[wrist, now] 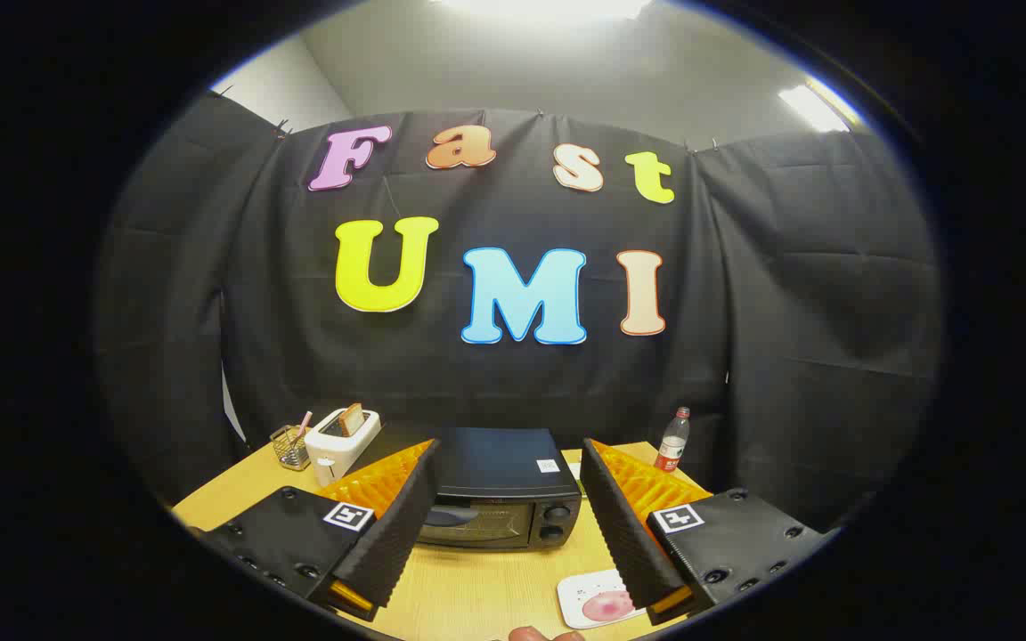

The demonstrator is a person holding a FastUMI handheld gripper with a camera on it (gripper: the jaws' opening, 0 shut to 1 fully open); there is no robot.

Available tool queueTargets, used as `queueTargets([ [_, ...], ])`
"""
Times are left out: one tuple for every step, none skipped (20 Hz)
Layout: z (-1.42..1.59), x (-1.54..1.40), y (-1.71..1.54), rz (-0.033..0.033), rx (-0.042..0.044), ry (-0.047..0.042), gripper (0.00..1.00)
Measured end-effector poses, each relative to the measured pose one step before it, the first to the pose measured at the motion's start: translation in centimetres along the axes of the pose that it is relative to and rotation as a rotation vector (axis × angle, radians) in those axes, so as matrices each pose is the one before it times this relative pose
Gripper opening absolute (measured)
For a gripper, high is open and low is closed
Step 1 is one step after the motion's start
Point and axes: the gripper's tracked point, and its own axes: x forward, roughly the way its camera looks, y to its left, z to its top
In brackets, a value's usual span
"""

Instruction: Open the toaster oven, put the food inside, and close the toaster oven door.

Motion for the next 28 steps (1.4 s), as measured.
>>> queueTargets([
  [0.164,-0.133,-0.01,-0.00215,0.00167,-0.00229,0.98],
  [0.042,-0.172,0.003,-0.0023,-0.00058,-0.00372,0.98],
  [0.112,-0.195,0.084,0.00037,-0.0009,-0.00071,0.98],
  [-0.134,-0.168,0.167,0.00157,-0.00031,-0.00024,0.98],
  [0.015,-0.221,0.156,0.001,-0.00019,-0.00014,0.98],
  [-0.037,-0.174,0.172,0.00117,-0.00116,0.0008,0.98],
  [0.036,-0.206,0.2,0.002,0.00053,0.00178,0.98],
  [-0.032,-0.085,0.269,0.0025,0.00129,-0.00092,0.98],
  [0.104,-0.154,0.248,0.00208,0.00181,0.00006,0.98],
  [-0.022,-0.11,0.21,0.00179,0.00105,-0.00216,0.98],
  [0.135,-0.146,0.179,0.00155,0.00016,-0.00128,0.98],
  [-0.022,-0.031,0.178,0.00311,0.001,-0.00193,0.98],
  [0.008,-0.063,0.153,0.00139,0.0008,0.0,0.98],
  [-0.073,-0.064,0.054,0.00008,-0.00009,0.00163,0.98],
  [0.043,-0.073,0.097,0.00098,0.00036,0.00228,0.98],
  [-0.002,-0.001,0.022,0.00007,0.00081,0.00078,0.98],
  [0.131,0.022,0.028,-0.00042,0.00099,-0.00208,0.98],
  [0.039,0.114,0.053,-0.00205,-0.0003,0.0005,0.98],
  [0.024,0.096,-0.008,-0.00359,-0.001,0.00327,0.98],
  [-0.186,0.186,0.024,-0.00149,-0.00119,0.00669,0.98],
  [0.041,0.158,0.079,-0.00299,-0.00119,0.00406,0.98],
  [0.087,0.211,0.022,-0.00463,-0.00156,0.00317,0.98],
  [0.082,0.2,0.095,-0.0018,0.00003,0.00368,0.98],
  [-0.078,0.247,0.214,-0.00148,0.00162,0.0054,0.98],
  [-0.003,0.244,0.238,0.00383,0.00434,0.00851,0.98],
  [-0.171,0.239,0.298,0.0076,0.005,0.00767,0.98],
  [0.001,0.319,0.267,0.00443,0.00105,0.00351,0.98],
  [0.012,0.389,0.05,0.00306,-0.00306,-0.00066,0.98],
])
